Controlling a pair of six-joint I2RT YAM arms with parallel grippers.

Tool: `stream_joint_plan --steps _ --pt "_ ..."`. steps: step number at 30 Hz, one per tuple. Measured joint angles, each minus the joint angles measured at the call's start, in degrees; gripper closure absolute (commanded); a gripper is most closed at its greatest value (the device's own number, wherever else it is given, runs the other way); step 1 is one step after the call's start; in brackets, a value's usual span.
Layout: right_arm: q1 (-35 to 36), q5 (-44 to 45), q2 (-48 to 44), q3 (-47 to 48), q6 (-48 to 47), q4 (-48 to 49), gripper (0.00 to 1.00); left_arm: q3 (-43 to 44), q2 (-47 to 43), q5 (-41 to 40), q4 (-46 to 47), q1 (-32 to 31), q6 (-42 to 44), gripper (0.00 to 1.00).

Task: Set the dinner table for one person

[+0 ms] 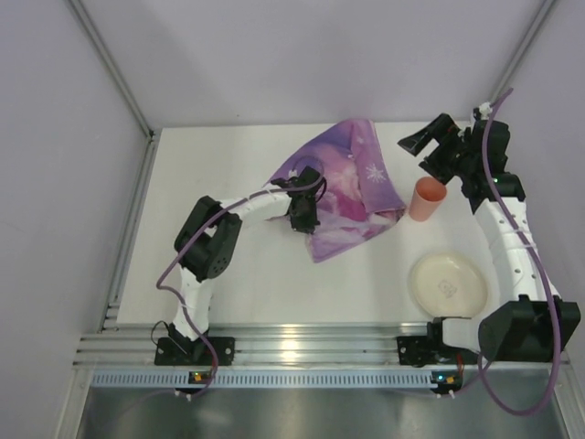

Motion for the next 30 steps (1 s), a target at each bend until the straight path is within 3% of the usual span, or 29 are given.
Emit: stream_joint_plan --steps 2,6,10,15,22,30 --pt "0.72 0.42 1.38 0.37 -0.72 -0.13 0.0 -6.34 -4.17 0.07 2.05 2.49 0.61 1.0" --pt "4.55 1.27 6.97 3.89 -1.68 -1.2 0.01 -18.64 -13.49 -1.86 1.44 14.16 3.3 1.0" --pt "11.32 2.14 15.47 8.85 -2.56 -2.08 0.02 -23.23 -18.27 -7.37 -1.75 23.19 6.47 1.0" --pt "17.99 2.58 24.09 9.7 -1.49 -3.45 0.06 -25.11 -20.83 -8.31 -4.11 23.41 8.87 1.0" --pt "20.85 4.28 28.85 5.42 1.53 -5.07 0.12 -26.6 -20.94 -7.1 -4.17 23.21 9.44 1.0" --pt "23.47 5.92 33.14 3.3 2.6 -6.14 0.3 -26.67 -20.94 -6.62 -4.24 23.21 9.73 1.0"
